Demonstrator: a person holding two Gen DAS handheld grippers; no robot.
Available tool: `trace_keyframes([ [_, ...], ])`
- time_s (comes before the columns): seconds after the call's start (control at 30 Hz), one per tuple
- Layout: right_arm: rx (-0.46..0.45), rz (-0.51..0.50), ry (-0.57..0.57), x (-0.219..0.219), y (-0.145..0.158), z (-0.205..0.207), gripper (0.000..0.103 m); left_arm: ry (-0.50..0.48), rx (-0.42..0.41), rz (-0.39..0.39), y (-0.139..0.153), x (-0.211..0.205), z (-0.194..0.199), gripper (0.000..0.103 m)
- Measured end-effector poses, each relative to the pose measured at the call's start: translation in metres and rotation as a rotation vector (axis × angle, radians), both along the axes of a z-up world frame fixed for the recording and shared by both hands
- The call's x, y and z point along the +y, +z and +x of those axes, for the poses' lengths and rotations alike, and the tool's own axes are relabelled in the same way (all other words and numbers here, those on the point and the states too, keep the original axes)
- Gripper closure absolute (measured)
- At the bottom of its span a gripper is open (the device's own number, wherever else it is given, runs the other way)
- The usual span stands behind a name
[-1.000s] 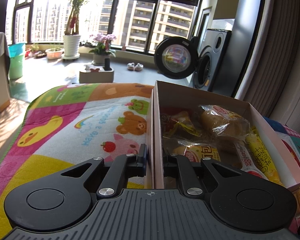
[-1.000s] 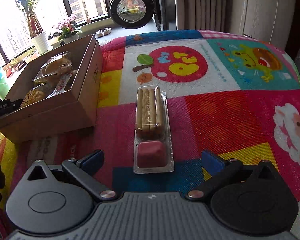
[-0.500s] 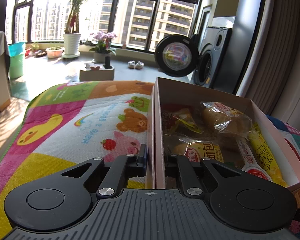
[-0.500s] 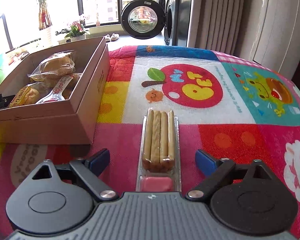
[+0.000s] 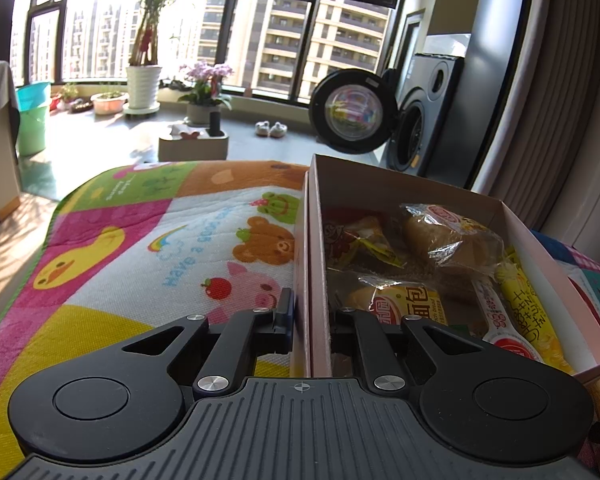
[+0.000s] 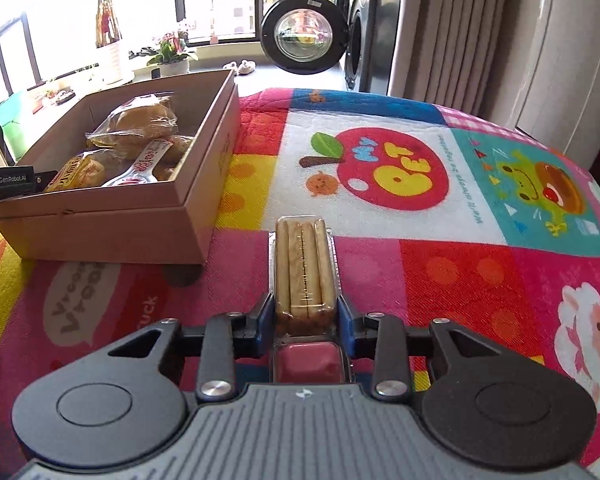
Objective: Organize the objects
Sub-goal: 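Grasp the biscuit-stick tray with pink cup using the right gripper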
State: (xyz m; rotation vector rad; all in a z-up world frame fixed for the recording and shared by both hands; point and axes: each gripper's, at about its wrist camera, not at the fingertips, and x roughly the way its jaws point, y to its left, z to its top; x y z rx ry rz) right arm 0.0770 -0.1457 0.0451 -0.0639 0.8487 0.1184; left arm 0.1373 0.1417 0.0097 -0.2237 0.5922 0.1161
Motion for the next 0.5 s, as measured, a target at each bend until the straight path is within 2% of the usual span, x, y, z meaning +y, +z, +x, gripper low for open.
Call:
trace_keyframes([
  [0.23,0.027,0.042,-0.008,-0.007,0.002,-0.014,0.07,0.0,0.0,0.0,0.0,0.001,0.0,0.091],
  [0.5,0.059,0.039,-0.011,-0.004,0.011,-0.032,0.071,0.0,0.0,-0.002,0.0,0.0,0.0,0.091],
])
